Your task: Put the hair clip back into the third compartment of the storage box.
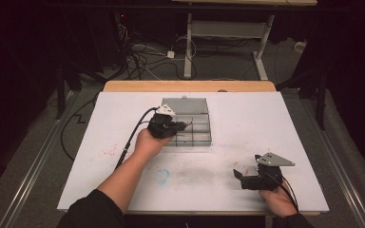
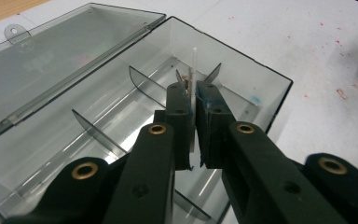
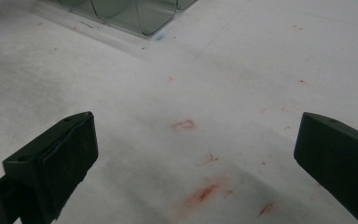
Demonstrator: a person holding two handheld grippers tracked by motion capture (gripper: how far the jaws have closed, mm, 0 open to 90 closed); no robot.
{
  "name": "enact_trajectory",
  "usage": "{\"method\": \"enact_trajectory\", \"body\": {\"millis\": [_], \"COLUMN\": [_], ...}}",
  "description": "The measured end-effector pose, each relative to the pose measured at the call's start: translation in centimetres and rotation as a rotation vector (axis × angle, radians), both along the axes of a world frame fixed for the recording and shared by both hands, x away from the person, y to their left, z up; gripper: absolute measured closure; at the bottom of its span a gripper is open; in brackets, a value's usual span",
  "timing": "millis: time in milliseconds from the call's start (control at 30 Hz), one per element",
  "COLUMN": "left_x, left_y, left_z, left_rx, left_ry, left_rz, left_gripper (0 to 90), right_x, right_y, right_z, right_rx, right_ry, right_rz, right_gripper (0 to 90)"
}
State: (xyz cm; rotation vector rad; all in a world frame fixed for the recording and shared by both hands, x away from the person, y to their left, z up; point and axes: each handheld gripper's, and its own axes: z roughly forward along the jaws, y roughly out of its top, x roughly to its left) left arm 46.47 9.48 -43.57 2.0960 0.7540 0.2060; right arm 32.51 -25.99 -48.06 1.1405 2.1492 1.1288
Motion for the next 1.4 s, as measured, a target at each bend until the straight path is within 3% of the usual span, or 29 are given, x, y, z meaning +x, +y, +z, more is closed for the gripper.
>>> {"method": "enact_trajectory", "body": {"millis": [567, 800, 1200, 1400], "left_x": [2.4, 3.3, 4.8, 5.0], "left_y": [-2.5, -3.5, -5.0, -6.0], "left_z": [0.5, 0.9, 0.2, -0.1], "left_rx": [0.039, 0.024, 0.072, 0.100], "left_ry": [0.018, 0.026, 0.077, 0.085], "left_rz": [-0.009, -0.011, -0.011, -0.013], "left_gripper": [82.2, 82.2, 82.2, 82.1], "right_x": [0.0, 0.0, 0.1, 0.0], "right_y": [-0.1, -0.1, -0.2, -0.2], "right_z": [0.0, 0.0, 0.0, 0.0], "right_rx": [0.007, 0.012, 0.021, 0.020], "right_ry": [-0.001, 0.001, 0.001, 0.000], "right_rz": [0.000, -0.001, -0.002, -0.002], "right_gripper": [0.5, 0.5, 0.5, 0.5]}}
